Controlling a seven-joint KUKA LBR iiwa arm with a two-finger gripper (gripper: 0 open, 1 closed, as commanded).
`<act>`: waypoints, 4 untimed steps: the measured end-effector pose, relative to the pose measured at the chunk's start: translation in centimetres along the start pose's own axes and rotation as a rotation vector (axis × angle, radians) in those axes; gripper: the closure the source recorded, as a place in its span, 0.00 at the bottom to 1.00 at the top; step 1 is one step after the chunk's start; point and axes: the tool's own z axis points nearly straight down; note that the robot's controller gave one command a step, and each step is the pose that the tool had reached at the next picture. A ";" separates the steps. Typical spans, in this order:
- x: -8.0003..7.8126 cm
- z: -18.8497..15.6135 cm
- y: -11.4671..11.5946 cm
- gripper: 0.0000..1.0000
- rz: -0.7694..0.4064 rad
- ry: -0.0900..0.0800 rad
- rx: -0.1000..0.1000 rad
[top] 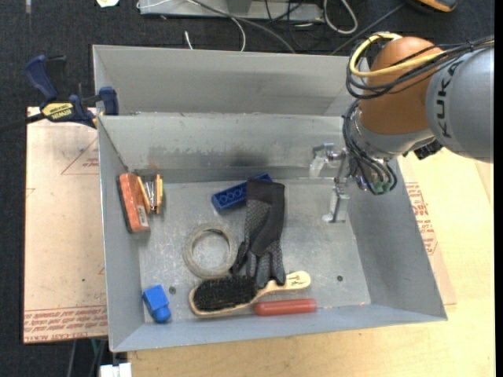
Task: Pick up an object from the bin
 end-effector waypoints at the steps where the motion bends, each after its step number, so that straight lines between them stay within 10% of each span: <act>1: -0.2 -0.4 0.0 0.00 -0.001 -0.008 0.001; 2: 0.4 7.2 5.6 0.00 -0.360 -0.012 0.002; 3: 0.4 6.9 6.6 0.00 -0.397 -0.011 0.002; 4: 1.4 6.0 11.5 0.00 -0.727 -0.014 0.002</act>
Offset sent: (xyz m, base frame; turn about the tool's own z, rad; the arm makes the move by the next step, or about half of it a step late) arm -0.0068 0.0651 -0.0874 -0.4249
